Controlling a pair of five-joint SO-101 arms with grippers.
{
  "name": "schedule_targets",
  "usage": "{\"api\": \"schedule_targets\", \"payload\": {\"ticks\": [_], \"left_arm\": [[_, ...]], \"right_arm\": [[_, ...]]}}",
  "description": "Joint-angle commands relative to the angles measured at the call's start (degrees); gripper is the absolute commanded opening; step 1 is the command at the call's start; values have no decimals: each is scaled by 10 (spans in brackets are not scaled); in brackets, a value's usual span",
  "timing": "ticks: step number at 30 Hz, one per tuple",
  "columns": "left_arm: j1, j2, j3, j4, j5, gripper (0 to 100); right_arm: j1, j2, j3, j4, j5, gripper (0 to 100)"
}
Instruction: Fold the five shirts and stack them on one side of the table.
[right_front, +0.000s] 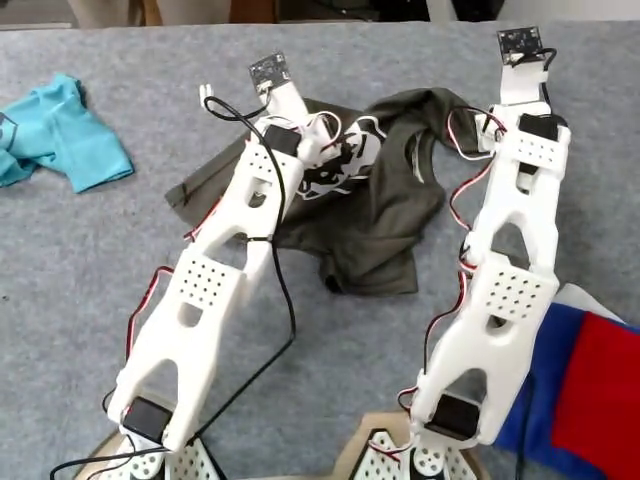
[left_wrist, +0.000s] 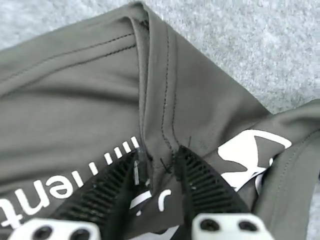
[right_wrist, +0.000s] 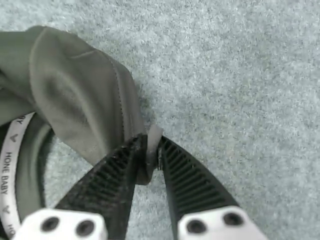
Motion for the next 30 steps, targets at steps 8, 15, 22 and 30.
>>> {"api": "schedule_targets", "payload": {"ticks": [8,15,22,30], "left_arm": [[6,-8,-4,-23,2,18],[-3,-21,-30,-12,-36,18],[-51,-72,-204,113,-69,18],[-89,-145,-255,196,-84,18]], "right_arm": [[4,-5,-31,-6,-5,5],[3,-21,-64,32,-4,5],[-16,-59,-157,137,14,5],[-50,-95,-326,297,47,5]]}}
